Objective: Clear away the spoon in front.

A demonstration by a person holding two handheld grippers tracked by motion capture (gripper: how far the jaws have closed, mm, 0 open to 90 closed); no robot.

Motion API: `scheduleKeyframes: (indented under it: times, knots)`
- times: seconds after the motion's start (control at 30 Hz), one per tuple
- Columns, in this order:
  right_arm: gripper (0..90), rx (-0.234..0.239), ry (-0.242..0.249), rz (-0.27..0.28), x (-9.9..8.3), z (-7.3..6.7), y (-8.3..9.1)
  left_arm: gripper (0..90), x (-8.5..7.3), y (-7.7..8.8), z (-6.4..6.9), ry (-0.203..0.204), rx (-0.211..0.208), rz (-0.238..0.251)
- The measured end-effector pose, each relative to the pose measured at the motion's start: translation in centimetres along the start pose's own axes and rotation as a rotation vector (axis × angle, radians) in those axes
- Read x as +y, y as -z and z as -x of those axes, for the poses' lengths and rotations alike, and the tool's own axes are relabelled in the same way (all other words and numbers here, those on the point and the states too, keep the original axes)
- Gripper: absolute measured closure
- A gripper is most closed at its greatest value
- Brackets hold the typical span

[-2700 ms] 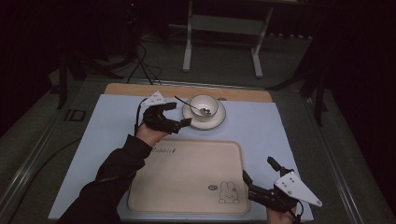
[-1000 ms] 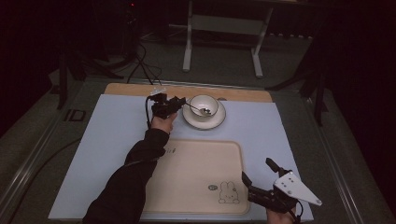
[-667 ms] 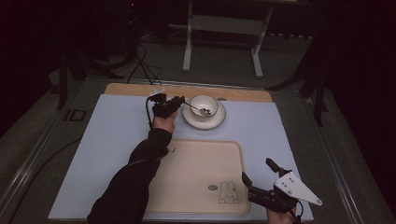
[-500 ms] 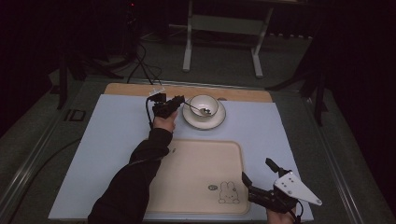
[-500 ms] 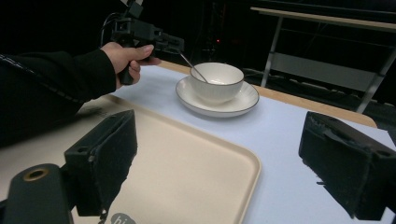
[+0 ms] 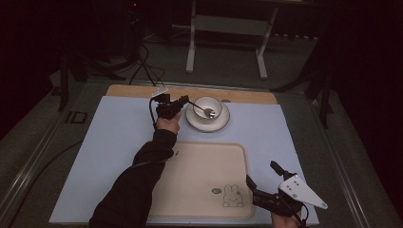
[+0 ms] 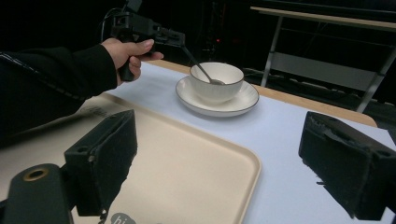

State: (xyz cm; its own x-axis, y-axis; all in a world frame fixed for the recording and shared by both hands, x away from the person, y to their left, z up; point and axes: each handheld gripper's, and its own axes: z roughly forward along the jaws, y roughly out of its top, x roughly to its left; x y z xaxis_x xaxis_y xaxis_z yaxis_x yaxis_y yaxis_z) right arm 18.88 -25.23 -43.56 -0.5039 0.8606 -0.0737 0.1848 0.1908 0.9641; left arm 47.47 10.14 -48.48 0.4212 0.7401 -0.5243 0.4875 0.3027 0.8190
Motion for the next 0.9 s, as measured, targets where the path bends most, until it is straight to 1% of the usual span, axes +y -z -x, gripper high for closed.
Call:
scheduleKeyframes:
  times: [0.03, 0.07, 0.13, 0.23, 0.27, 0.33, 0.4, 0.5, 0.67, 0.8, 0.83, 0.87, 0.9]
  knots:
    - [11.4, 0.0, 0.0, 0.0, 0.0, 0.0, 0.0, 88.5, 0.0, 0.0, 0.0, 0.0, 0.0, 0.0]
    - [11.4, 0.0, 0.001, 0.0, 0.0, 0.0, 0.0, 88.9, 0.1, 0.0, 0.2, 0.002, -0.023, -0.003]
    - [11.4, 0.001, 0.001, 0.0, 0.0, 0.0, 0.0, 89.1, 0.3, 0.1, 0.5, -0.019, -0.031, -0.004]
    - [11.4, 0.0, 0.001, 0.0, 0.0, 0.0, 0.0, 89.2, 0.4, 0.2, 0.7, -0.023, -0.03, -0.003]
    - [11.4, 0.001, -0.003, -0.002, 0.0, 0.0, 0.0, 89.3, 0.8, 0.5, 1.1, -0.051, -0.031, -0.006]
    - [11.4, -0.001, 0.001, 0.001, 0.0, 0.0, 0.0, 89.4, 1.2, 0.8, 1.3, -0.063, -0.032, -0.007]
    - [11.4, 0.0, 0.0, 0.0, 0.0, -0.1, 0.0, 89.4, 1.4, 1.0, 1.4, -0.068, -0.028, 0.0]
    - [11.4, 0.0, 0.001, 0.0, 0.0, -0.1, -0.1, 89.5, 2.3, 1.7, 1.6, -0.07, -0.022, 0.013]
    - [11.4, 0.0, -0.005, -0.003, 0.0, -0.1, -0.1, 89.5, 3.3, 2.5, 1.9, -0.095, -0.015, 0.022]
    - [11.4, -0.001, -0.005, -0.002, 0.0, -0.1, -0.1, 89.5, 3.8, 3.1, 2.0, -0.093, -0.017, 0.029]
    - [11.4, -0.001, -0.005, -0.002, 0.0, -0.1, -0.1, 89.5, 4.1, 3.5, 2.0, -0.095, -0.018, 0.033]
    - [11.4, -0.001, -0.005, -0.002, 0.0, -0.1, -0.1, 89.5, 4.3, 3.7, 2.1, -0.1, -0.014, 0.028]
    - [11.4, -0.002, -0.006, -0.002, 0.0, 0.0, -0.1, 89.5, 4.4, 3.9, 2.1, -0.102, -0.008, 0.033]
